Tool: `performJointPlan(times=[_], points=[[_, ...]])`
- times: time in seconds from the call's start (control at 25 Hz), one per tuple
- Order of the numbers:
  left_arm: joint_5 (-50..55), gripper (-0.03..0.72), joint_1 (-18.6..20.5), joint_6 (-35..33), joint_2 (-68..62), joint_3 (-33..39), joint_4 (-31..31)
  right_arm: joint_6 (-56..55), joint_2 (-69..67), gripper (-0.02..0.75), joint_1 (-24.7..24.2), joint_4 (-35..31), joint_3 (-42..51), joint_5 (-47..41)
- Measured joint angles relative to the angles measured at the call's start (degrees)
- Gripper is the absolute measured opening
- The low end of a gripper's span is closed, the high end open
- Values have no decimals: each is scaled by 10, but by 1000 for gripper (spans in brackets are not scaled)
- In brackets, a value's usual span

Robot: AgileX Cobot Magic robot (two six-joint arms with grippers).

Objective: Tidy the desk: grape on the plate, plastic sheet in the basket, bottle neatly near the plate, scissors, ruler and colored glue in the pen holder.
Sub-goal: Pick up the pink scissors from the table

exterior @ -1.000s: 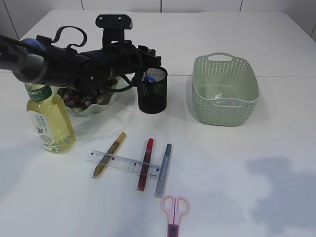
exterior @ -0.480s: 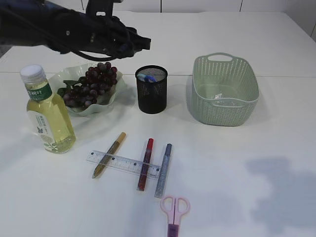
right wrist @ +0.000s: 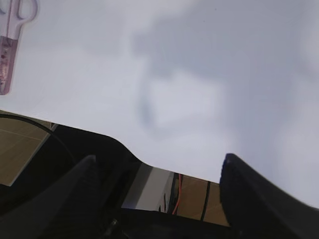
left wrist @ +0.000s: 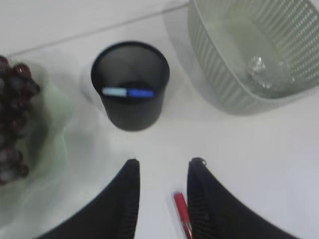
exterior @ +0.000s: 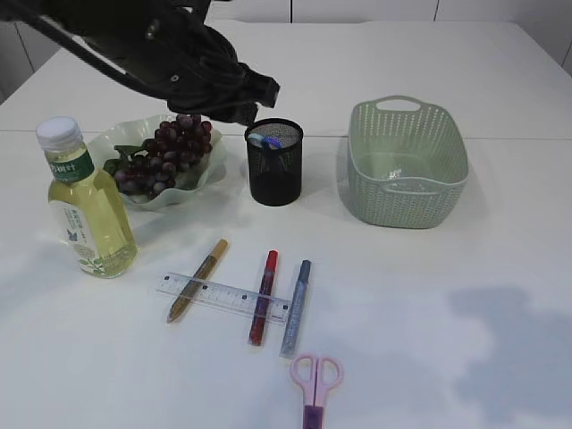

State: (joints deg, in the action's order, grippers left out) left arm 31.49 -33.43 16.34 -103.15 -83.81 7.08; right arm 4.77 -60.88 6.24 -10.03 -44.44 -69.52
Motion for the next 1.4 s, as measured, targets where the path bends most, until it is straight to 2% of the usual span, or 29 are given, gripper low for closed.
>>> performJointPlan(times=[0.4, 0.68, 0.88, 1.16, 1.28, 1.4], points=[[218, 242, -53, 0, 60, 0, -59, -40, 0, 582, 0, 14, -6, -4], [329, 241, -62, 0, 93, 0, -92, -61, 0, 582, 0, 30, -6, -4], [382, 242, -64, -1, 101, 0, -96, -69, 1, 581, 0, 15, -6, -4], [391, 242, -72, -8, 135, 0, -97, -87, 1, 582, 0, -35, -6, -5], [394, 242, -72, -9, 155, 0, -97, -104, 1, 582, 23, -48, -6, 4], [396, 242, -72, -11, 170, 0, -97, -152, -1, 581, 89, -48, -6, 33]])
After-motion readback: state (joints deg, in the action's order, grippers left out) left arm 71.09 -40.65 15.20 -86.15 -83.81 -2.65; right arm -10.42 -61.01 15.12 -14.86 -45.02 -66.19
